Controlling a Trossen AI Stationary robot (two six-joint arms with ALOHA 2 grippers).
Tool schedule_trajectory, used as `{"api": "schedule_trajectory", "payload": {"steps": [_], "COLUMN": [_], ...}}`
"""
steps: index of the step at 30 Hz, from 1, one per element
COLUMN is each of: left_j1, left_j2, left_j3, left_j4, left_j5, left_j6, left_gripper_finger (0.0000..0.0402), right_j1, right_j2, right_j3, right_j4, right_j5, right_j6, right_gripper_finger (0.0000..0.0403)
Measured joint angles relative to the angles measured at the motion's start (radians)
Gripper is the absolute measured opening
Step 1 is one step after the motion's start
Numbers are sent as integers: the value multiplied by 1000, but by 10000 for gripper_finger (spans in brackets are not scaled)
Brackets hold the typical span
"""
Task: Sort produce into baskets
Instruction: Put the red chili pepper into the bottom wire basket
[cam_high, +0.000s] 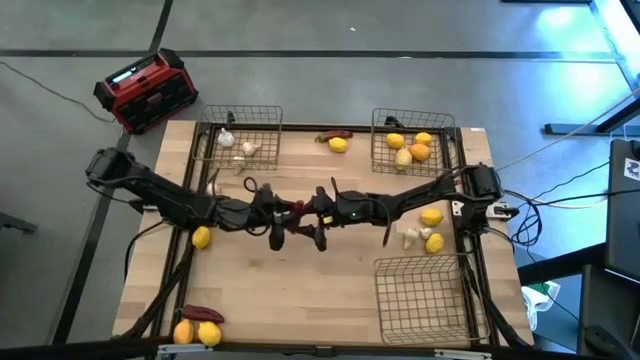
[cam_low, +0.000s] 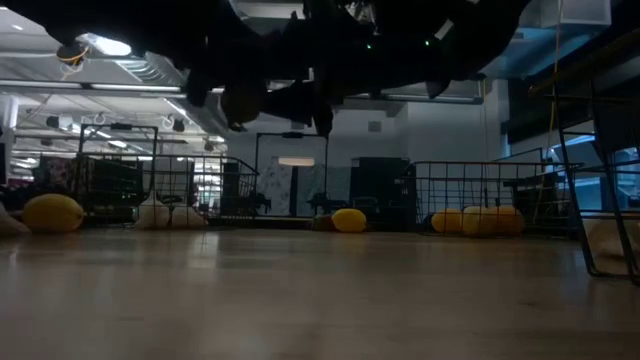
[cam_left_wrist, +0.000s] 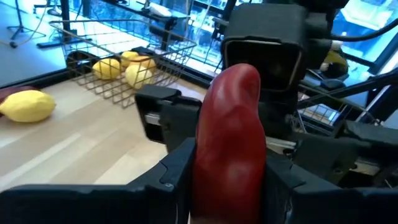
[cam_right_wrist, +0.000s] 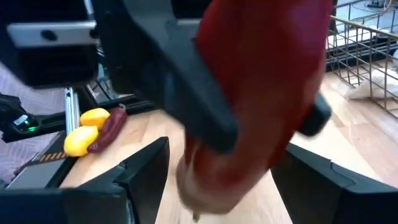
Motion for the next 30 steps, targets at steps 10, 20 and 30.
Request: {"api": "schedule_trajectory", "payload": {"steps": [10,20,30], "left_j1": [0,-1,4], "left_j2": [58,58,58], "left_j3": [0,0,0], "left_j4": [96,88,82], "left_j5": [1,10,24], "left_j6": [18,3,-45], "left_gripper_finger": [120,121,161], "right_j1": [0,-1,-1], "right_j2": [1,0,0], "right_j3": [0,0,0], "right_j4": [1,-16,-16], "right_j5": [2,-30,-42], "right_j6": [-5,-20,-28], "right_gripper_finger": [230,103,128]}}
